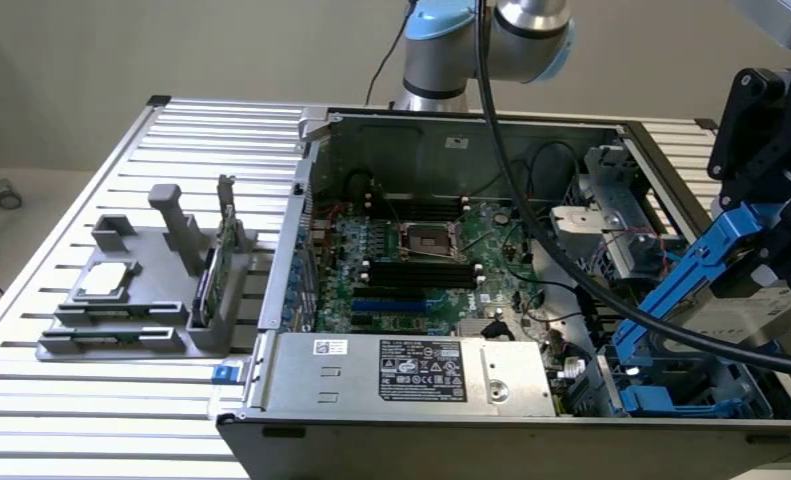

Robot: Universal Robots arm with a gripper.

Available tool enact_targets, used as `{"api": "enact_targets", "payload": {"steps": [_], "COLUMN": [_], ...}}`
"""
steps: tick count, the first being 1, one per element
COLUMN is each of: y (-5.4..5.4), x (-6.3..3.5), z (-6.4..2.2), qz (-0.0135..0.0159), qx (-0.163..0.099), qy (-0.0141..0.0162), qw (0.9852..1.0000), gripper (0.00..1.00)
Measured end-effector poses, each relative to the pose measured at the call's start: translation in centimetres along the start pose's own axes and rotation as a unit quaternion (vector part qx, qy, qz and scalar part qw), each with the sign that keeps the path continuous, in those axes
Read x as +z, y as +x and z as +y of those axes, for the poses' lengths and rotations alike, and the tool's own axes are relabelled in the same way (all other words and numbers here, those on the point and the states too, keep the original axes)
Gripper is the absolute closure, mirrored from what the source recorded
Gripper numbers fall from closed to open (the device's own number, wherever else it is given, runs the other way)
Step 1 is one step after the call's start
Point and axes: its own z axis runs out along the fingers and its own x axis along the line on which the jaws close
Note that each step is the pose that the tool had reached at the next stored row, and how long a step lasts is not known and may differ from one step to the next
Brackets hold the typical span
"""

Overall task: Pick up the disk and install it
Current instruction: 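Pick up the disk, then insert the disk into the insertion slot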

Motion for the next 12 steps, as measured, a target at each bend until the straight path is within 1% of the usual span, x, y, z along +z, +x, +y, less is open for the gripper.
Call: {"api": "enact_targets", "payload": {"steps": [6, 12], "y": [0.00, 0.05], "x": [0.02, 0.73], "z": [0.00, 0.00], "qz": [0.0000, 0.0001], "qx": [-0.001, -0.002], "qy": [-0.0001, 0.0001], "qw": [1.0000, 1.0000], "gripper": [0.67, 0.67]}}
